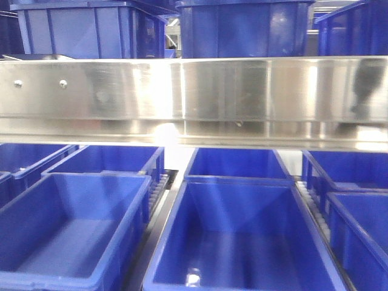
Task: Move two blue bins to right shelf middle
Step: 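Back the base away from the shelf, keeping the cyan bin gripped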
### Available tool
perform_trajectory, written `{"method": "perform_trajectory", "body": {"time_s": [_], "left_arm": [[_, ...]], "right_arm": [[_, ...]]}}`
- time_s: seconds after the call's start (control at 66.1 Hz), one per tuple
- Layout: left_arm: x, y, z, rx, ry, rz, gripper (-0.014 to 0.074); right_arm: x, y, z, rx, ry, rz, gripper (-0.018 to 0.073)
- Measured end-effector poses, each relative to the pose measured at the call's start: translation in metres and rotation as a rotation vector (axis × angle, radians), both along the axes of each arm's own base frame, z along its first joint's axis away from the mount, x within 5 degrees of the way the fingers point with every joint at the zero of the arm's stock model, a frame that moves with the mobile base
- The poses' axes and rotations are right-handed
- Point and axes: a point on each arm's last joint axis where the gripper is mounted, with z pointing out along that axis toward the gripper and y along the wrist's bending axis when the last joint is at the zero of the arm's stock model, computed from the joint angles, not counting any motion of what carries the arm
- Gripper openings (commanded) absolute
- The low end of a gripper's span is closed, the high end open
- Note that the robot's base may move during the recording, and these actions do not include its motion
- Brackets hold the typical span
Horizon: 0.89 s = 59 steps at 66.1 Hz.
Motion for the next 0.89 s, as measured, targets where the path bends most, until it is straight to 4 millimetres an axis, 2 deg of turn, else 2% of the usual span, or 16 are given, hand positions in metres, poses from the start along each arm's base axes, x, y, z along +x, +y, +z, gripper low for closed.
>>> {"method": "perform_trajectory", "body": {"time_s": [0.893], "left_arm": [[-0.0002,0.0001,-0.0003,0.001,0.004,0.000,-0.0111]], "right_arm": [[0.0009,0.0002,-0.0001,0.001,-0.004,0.000,-0.0154]]}}
